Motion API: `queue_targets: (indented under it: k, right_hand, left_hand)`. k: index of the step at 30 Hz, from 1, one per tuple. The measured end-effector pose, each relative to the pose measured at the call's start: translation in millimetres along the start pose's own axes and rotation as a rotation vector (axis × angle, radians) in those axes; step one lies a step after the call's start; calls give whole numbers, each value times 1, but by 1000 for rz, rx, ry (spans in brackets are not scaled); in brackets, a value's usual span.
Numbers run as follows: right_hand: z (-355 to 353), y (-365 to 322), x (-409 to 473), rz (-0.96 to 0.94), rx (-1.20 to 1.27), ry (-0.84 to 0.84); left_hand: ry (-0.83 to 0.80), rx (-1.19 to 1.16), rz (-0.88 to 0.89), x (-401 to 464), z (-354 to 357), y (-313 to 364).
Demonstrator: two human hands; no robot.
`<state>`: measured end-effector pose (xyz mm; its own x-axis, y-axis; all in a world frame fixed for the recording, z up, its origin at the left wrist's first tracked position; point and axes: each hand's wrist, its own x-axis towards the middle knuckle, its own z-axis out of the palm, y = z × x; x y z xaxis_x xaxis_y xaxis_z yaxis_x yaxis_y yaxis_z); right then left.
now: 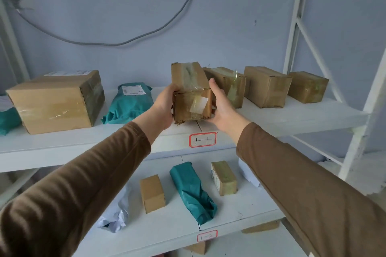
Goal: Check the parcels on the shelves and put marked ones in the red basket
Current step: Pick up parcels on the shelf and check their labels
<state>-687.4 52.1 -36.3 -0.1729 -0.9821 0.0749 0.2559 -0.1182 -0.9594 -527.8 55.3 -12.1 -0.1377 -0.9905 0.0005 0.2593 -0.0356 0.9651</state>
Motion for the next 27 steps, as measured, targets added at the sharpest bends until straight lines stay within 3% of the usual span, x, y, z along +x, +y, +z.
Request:
queue_targets:
  k: [12, 19, 23, 27]
  right_hand:
    - [-118, -4, -173, -6, 91, -365]
    - [-189, 35, -234, 40, 355, -482]
    - [-208, 48, -250, 123, 510, -528]
    - [-217, 54, -258, 135, 428, -563]
  left_hand:
    - [-182, 246, 389, -191, 45, -92]
    - [-218, 183, 311, -255, 82, -117]
    - [-134, 260, 342, -278, 105, -130]
    - [-117, 322, 329, -284, 113, -140]
